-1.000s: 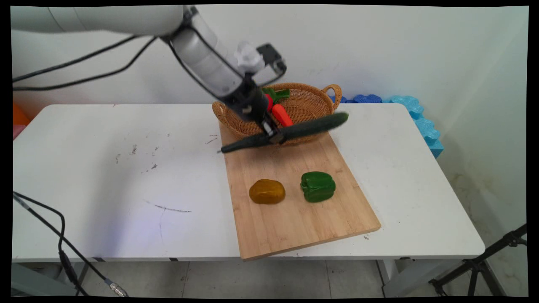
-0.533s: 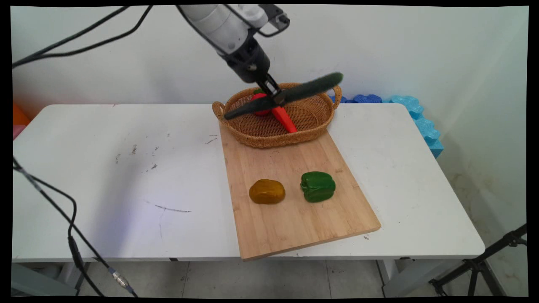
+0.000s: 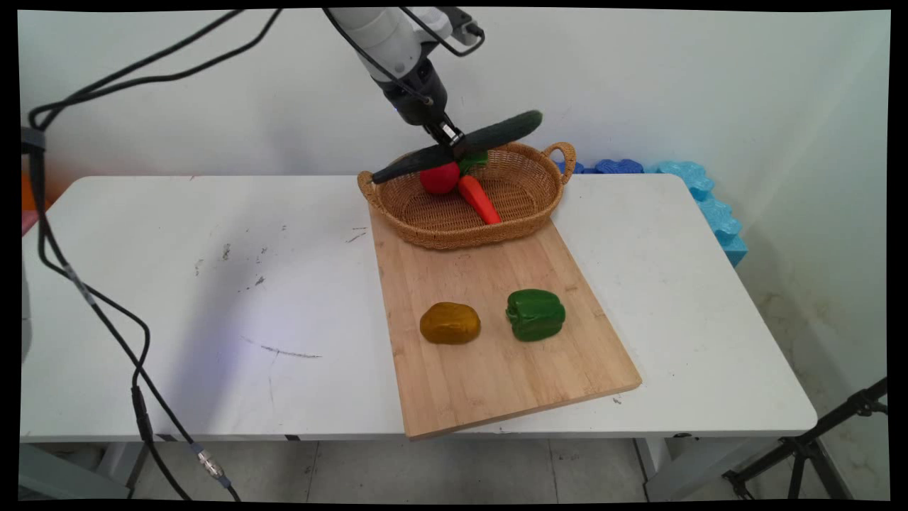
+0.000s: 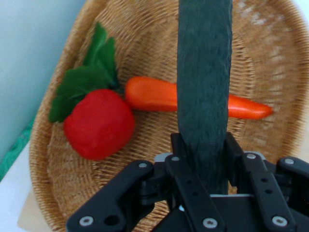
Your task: Place the picked object in the vegetable basket
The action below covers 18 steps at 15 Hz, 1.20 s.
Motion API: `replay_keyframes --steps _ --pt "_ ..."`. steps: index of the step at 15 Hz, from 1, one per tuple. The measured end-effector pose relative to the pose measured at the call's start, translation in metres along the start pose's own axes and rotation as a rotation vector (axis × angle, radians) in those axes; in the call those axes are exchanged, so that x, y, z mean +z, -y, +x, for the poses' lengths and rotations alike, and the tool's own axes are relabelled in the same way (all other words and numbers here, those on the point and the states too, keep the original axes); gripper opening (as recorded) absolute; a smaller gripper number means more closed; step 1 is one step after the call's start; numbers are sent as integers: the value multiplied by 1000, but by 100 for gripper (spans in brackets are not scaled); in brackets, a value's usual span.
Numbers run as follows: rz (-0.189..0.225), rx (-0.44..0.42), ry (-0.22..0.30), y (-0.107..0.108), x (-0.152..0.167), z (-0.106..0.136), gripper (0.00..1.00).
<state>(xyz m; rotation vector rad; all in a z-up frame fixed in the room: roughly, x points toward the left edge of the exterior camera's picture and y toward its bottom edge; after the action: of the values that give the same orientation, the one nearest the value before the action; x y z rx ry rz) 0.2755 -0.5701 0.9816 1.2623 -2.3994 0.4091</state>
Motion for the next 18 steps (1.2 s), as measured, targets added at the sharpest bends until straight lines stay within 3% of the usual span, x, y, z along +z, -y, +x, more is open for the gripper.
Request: replay_keyframes --steps 6,14,15,18 --pt "31 -54 57 6 49 6 0" --pt "41 -81 71 5 82 13 0" --pt "41 -81 68 5 84 13 100" --pt "35 -80 53 2 85 15 100"
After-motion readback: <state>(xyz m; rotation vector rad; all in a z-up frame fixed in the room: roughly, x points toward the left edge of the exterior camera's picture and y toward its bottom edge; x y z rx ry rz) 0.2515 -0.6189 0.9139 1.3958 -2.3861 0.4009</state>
